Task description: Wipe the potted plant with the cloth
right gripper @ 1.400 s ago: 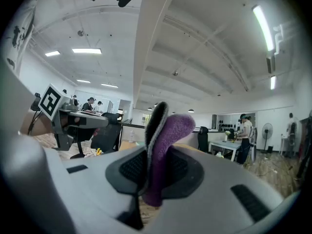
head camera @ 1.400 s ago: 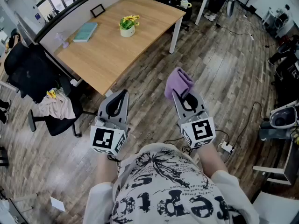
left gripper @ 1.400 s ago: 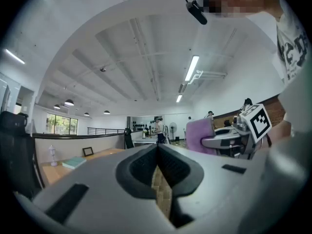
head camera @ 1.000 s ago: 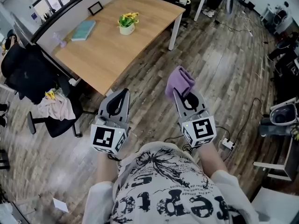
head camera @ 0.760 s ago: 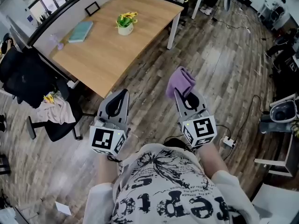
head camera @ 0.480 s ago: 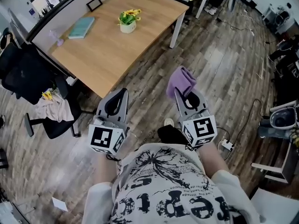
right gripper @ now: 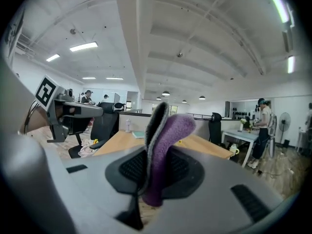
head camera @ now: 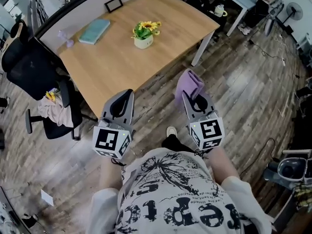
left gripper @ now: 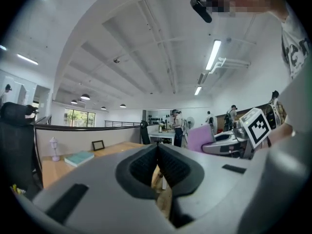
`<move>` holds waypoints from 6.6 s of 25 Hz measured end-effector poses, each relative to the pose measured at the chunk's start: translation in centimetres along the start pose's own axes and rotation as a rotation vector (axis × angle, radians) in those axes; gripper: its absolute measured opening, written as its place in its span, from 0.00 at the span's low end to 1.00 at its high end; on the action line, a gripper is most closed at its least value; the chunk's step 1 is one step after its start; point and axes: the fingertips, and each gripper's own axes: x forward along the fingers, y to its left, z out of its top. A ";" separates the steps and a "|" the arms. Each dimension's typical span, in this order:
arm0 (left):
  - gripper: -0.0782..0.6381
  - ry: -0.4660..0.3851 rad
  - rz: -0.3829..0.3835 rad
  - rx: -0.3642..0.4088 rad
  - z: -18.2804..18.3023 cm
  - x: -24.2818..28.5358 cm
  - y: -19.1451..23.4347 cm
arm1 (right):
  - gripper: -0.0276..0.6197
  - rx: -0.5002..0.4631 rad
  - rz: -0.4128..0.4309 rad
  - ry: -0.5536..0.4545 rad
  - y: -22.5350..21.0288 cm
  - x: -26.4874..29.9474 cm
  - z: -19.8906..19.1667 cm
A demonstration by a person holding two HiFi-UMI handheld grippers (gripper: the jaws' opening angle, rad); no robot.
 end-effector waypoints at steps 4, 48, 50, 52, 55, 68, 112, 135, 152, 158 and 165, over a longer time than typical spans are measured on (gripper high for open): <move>0.11 -0.013 0.064 0.003 1.0 6.6 0.5 | 0.15 -0.019 0.059 0.013 -6.5 4.6 0.5; 0.12 0.432 0.290 -0.291 -22.2 37.9 23.0 | 0.15 -0.153 0.337 0.439 -23.2 50.1 -8.8; 0.11 0.442 0.295 -0.319 -22.9 38.2 23.2 | 0.15 -0.184 0.370 0.458 -22.9 51.7 -9.3; 0.11 0.432 0.306 -0.353 -23.1 38.3 23.4 | 0.15 -0.191 0.421 0.486 -22.3 52.8 -9.8; 0.11 0.398 0.336 -0.408 -23.1 38.7 24.1 | 0.15 -0.206 0.503 0.518 -20.9 54.7 -10.5; 0.11 0.385 0.346 -0.424 -23.0 38.8 24.1 | 0.15 -0.296 0.823 0.665 -14.7 56.2 -15.4; 0.11 0.298 0.222 -0.280 -22.9 39.0 24.6 | 0.15 -0.193 0.743 0.665 -11.4 48.8 -17.2; 0.11 0.261 0.111 -0.276 -22.8 38.9 24.2 | 0.16 -0.065 0.908 0.693 -1.9 44.1 -17.5; 0.11 0.239 0.141 -0.302 -22.8 38.7 24.4 | 0.16 -0.116 1.027 0.697 -1.0 41.7 -17.1; 0.11 0.238 0.181 -0.304 -23.0 38.7 24.4 | 0.16 -0.141 0.949 0.744 -5.6 41.7 -17.3; 0.11 0.244 0.214 -0.290 -22.9 38.7 24.4 | 0.16 -0.153 0.840 0.822 -11.4 43.8 -17.4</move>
